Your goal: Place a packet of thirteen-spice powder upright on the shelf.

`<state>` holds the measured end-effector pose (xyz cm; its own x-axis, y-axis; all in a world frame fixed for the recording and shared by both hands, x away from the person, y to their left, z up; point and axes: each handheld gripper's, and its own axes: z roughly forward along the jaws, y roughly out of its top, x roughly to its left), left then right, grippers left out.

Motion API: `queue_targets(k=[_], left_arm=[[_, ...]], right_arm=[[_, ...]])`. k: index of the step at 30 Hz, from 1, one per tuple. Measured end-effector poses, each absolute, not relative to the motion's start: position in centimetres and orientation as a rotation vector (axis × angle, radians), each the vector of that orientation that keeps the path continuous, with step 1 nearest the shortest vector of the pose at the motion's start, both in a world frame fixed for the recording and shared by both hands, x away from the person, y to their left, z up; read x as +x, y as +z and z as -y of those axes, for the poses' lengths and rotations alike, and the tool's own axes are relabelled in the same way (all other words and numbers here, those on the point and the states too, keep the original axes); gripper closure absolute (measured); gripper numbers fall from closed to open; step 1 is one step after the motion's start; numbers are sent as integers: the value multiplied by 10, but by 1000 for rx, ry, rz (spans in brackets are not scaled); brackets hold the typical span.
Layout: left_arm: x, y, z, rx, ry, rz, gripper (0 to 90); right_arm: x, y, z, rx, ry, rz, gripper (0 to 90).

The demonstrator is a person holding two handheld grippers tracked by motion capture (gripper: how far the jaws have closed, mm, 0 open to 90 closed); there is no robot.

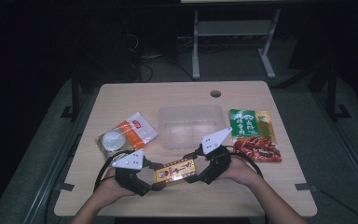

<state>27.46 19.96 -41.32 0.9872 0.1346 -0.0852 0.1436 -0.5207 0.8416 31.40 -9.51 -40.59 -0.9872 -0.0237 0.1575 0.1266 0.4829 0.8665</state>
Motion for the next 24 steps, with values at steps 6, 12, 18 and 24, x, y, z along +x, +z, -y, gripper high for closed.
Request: queue_targets(k=[6, 12, 18, 24], left_arm=[[275, -414, -201, 2119, -29, -186, 321], [278, -418, -202, 2128, -67, -163, 319], [278, -421, -200, 2143, -95, -168, 317], [279, -421, -202, 2143, -88, -182, 285]], right_arm=[[313, -405, 96, -71, -1525, 2575, 275], [310, -404, 95, -39, -1492, 2587, 307], [308, -404, 94, -23, -1466, 2608, 317], [307, -404, 93, -32, -1448, 2626, 318]])
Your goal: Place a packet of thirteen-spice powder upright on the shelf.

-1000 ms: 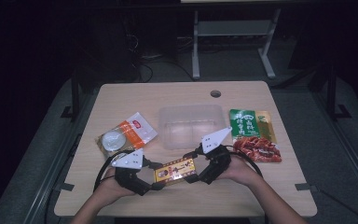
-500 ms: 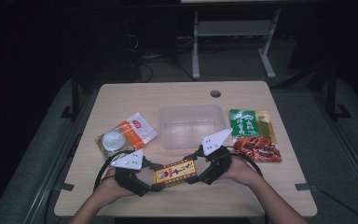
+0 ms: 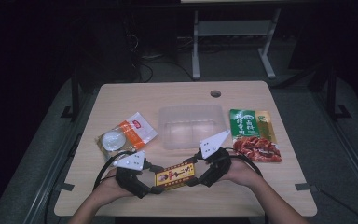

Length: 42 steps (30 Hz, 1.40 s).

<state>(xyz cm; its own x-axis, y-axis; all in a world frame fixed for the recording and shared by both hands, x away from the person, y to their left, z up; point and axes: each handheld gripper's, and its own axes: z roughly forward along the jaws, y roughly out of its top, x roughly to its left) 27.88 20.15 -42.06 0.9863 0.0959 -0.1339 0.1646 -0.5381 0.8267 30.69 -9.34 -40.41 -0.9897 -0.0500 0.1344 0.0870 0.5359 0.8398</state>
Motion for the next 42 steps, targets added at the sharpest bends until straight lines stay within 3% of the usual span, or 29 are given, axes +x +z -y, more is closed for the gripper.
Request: queue_targets(k=[3, 11, 15, 42], left_arm=[[280, -422, -205, 2149, -88, -209, 219], [274, -430, -208, 2202, -46, -305, 173], [270, -437, -211, 2259, 21, -351, 173], [267, -445, -213, 2241, 39, -376, 173]], right_arm=[[307, -404, 97, -57, -1429, 2655, 318], [308, -401, 111, -106, -1404, 2717, 318], [309, -399, 117, -135, -1416, 2732, 318], [344, -354, 121, -261, -1385, 2889, 318]])
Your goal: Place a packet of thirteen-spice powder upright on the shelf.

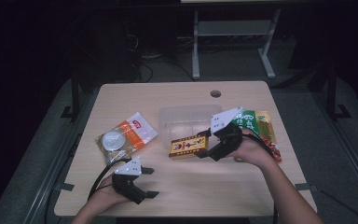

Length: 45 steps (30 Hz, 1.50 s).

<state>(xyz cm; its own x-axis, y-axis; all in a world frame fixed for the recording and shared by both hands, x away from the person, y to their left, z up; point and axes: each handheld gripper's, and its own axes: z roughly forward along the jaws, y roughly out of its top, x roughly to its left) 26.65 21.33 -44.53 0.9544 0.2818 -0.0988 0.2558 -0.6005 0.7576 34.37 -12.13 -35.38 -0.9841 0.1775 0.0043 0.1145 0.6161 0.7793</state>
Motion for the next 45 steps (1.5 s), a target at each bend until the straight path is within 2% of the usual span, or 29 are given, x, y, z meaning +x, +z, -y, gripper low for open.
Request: queue_targets(k=[22, 45], left_arm=[[266, -443, -214, 2241, 38, -365, 179], [265, -443, -214, 2235, 27, -371, 179]], right_arm=[[392, -326, 103, 249, 1227, -2744, 317], [436, -341, 77, 281, 1146, -2734, 316]])
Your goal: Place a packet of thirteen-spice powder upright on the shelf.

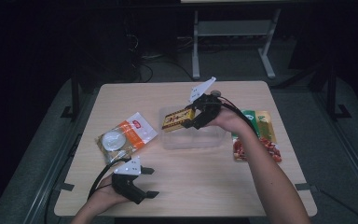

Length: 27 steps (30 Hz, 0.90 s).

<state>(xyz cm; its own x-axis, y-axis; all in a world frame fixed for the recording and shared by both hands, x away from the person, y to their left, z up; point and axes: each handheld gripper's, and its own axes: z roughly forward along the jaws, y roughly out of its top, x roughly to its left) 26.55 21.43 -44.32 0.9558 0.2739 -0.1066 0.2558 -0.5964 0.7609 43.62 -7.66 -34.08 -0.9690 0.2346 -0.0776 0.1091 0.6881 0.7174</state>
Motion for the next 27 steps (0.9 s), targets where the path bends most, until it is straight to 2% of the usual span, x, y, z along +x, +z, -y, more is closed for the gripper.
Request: queue_targets(k=[27], left_arm=[[266, -443, -216, 2236, 21, -368, 183]], right_arm=[[450, -353, 57, 228, 1128, -2739, 314]])
